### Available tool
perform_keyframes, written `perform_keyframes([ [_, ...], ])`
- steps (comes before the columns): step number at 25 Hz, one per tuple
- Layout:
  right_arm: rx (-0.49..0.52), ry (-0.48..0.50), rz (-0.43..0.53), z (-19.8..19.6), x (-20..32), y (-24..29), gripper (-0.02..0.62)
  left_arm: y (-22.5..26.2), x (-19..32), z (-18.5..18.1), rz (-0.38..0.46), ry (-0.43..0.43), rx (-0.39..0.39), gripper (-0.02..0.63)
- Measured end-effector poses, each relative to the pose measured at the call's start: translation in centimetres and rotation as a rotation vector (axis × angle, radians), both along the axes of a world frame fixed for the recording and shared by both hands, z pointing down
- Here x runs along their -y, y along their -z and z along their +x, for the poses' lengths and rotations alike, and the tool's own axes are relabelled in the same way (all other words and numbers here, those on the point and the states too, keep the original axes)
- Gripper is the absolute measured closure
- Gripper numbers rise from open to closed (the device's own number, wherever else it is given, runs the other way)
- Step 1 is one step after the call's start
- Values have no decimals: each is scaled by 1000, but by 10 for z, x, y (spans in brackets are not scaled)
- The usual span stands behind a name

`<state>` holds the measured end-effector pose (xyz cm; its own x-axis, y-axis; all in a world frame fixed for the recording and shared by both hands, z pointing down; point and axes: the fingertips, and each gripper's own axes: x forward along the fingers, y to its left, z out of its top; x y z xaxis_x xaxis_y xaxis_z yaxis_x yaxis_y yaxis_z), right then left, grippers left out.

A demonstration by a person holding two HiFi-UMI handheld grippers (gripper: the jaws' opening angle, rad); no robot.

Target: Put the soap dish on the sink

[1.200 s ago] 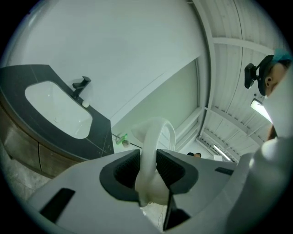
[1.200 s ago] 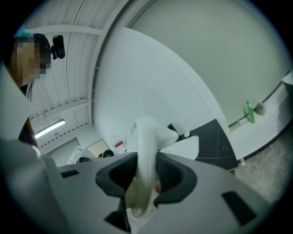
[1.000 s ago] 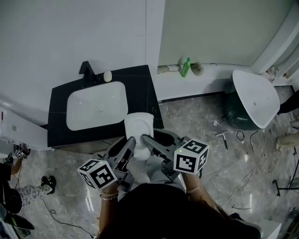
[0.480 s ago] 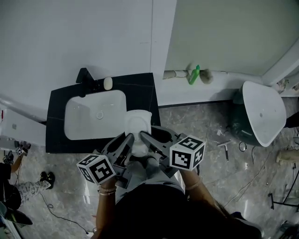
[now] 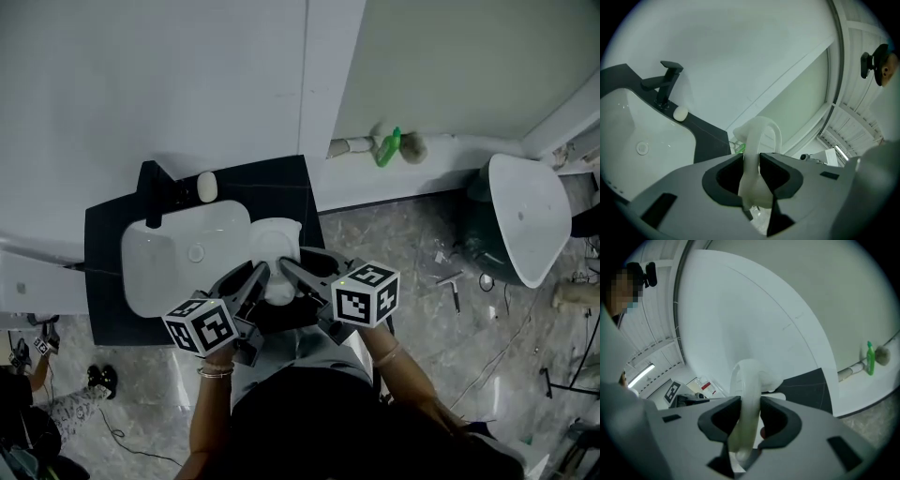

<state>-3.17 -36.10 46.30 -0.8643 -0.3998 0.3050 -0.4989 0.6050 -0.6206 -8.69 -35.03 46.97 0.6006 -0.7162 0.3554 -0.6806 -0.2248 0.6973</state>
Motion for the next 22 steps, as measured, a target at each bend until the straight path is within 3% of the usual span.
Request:
perform_keyframes([
  [13,-99,-14,-147,-37,95,-102,466,-103,94,-34,-187,-65,58,489],
  [22,-161,-3,-231,-49,127,-156,466,-158,124,-45,-294,-84,92,489],
])
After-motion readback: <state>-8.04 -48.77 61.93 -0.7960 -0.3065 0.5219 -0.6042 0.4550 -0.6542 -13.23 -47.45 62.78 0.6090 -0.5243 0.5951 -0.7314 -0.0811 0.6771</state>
